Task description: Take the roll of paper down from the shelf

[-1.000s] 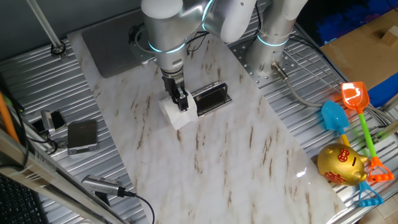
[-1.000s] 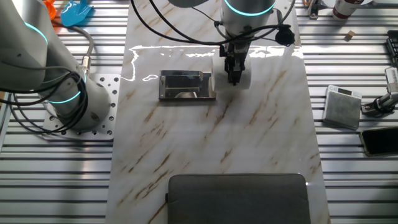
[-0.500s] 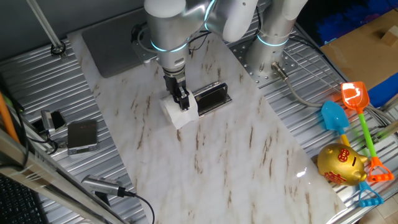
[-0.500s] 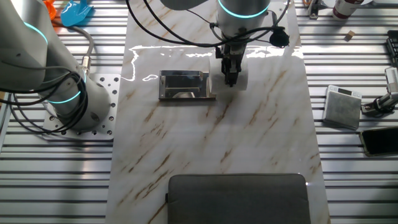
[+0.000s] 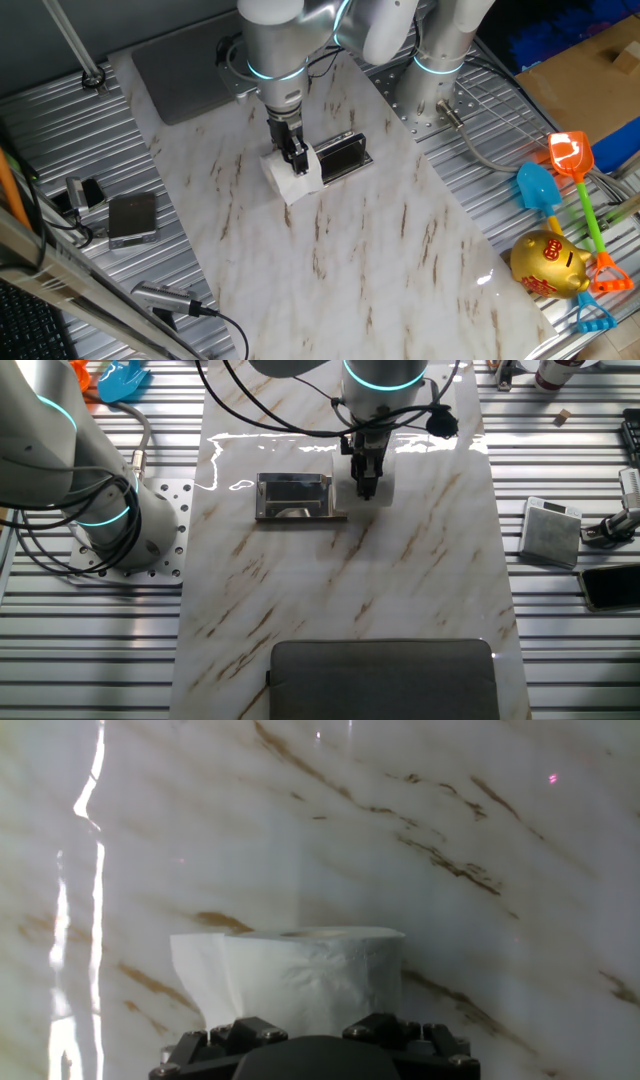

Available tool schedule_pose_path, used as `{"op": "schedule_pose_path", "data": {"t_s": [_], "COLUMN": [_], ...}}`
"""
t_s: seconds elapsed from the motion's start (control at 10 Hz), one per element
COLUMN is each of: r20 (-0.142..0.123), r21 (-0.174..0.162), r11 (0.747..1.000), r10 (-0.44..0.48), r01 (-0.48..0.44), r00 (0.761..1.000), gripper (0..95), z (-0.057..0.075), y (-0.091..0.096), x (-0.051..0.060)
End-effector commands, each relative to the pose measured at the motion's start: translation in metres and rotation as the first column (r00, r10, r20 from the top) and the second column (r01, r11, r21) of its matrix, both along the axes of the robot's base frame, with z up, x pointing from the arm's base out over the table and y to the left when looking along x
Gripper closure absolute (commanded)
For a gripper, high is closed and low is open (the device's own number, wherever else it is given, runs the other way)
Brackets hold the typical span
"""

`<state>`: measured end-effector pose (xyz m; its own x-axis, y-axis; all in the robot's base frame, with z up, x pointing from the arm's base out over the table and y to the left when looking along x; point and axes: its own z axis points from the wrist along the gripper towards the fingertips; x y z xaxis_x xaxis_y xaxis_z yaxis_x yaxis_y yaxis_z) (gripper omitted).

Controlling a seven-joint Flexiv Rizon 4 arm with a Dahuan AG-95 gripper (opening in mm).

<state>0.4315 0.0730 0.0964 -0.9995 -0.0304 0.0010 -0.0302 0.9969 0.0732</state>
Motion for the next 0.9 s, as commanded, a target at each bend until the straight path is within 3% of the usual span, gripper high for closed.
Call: {"op": "schedule_pose_path", "data": {"t_s": [0.1, 0.9], "r20": [-0.001, 0.0], "r21": [-0.001, -0.002], "r11": [1.0, 1.0], "r10": [-0.005, -0.003], "r01": [0.005, 0.003], "r00": [1.0, 1.0], "gripper": [95.0, 95.0], "z": [-0.001, -0.002], "y": [0.002, 0.0], "x": [-0.002, -0.017]}}
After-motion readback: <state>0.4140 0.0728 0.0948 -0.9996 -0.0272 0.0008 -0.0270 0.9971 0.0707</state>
